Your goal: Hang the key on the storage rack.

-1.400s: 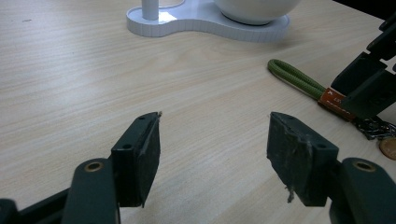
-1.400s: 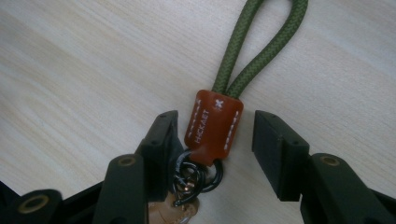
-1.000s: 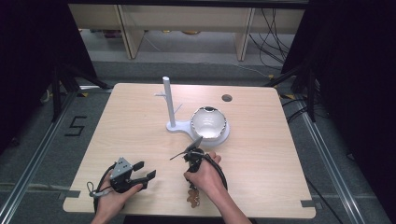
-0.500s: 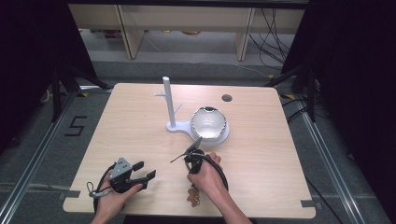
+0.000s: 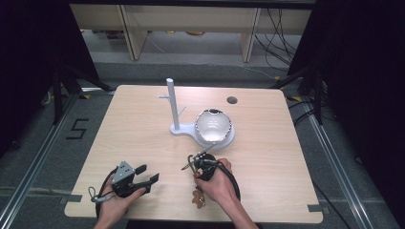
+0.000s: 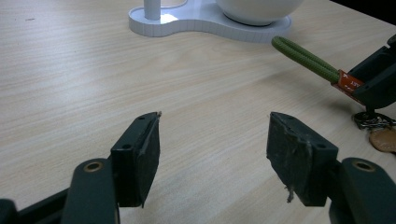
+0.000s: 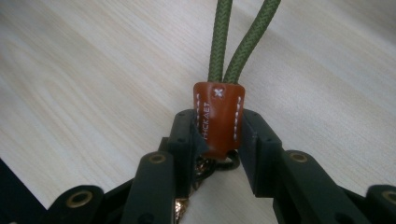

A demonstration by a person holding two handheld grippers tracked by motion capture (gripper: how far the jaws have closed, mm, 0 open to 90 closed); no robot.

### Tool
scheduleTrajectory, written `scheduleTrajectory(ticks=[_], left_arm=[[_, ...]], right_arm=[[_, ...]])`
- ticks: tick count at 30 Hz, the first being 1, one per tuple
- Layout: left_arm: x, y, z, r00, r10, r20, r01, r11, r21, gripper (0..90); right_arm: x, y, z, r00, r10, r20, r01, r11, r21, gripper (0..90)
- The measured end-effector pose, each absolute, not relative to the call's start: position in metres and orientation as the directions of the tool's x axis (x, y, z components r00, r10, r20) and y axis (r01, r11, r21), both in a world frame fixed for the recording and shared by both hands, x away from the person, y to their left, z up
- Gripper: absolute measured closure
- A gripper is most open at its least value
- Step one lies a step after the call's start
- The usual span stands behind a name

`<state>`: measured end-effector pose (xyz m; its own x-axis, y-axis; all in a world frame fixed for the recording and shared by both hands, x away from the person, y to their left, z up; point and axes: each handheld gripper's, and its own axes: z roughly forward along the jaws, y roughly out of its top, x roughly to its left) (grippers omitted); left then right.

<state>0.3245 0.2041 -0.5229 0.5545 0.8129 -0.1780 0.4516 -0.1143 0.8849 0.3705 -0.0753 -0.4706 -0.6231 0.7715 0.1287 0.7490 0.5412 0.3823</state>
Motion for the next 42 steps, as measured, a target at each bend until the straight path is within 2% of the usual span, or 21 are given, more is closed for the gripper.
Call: scheduleTrajectory(ticks=[10,13,18,19,21,23,29,31,42], left_arm=[[0.325,0.202,-0.522,0.548,0.814,-0.195,0.445,-0.086,0.891,33.6],[0.326,0.201,-0.522,0.544,0.813,-0.208,0.443,-0.067,0.894,33.6],[0.326,0.201,-0.521,0.558,0.803,-0.210,0.418,-0.053,0.907,33.4],[0.325,0.202,-0.521,0.560,0.801,-0.213,0.415,-0.049,0.908,33.4],[0.324,0.202,-0.520,0.560,0.799,-0.217,0.418,-0.046,0.907,33.4],[0.324,0.201,-0.519,0.566,0.788,-0.244,0.415,-0.016,0.910,33.5],[0.321,0.198,-0.510,0.586,0.770,-0.251,0.408,-0.013,0.913,34.3],[0.322,0.197,-0.510,0.602,0.757,-0.256,0.395,-0.003,0.919,34.7],[0.321,0.190,-0.499,0.616,0.740,-0.270,0.386,0.015,0.922,36.3]], right_arm=[[0.354,-0.099,-0.470,-0.646,0.748,0.152,0.689,0.486,0.538,68.6],[0.348,-0.112,-0.474,-0.662,0.735,0.151,0.642,0.451,0.620,68.6],[0.343,-0.121,-0.480,-0.669,0.728,0.149,0.597,0.407,0.692,68.6],[0.343,-0.123,-0.483,-0.675,0.728,0.123,0.565,0.403,0.720,68.6],[0.341,-0.124,-0.481,-0.672,0.728,0.136,0.575,0.398,0.715,68.6],[0.338,-0.128,-0.484,-0.683,0.722,0.114,0.528,0.380,0.759,68.6],[0.331,-0.130,-0.486,-0.684,0.724,0.089,0.471,0.345,0.812,68.6],[0.331,-0.130,-0.488,-0.702,0.709,0.066,0.423,0.341,0.840,68.6],[0.327,-0.130,-0.484,-0.701,0.713,0.031,0.346,0.302,0.888,68.6]])
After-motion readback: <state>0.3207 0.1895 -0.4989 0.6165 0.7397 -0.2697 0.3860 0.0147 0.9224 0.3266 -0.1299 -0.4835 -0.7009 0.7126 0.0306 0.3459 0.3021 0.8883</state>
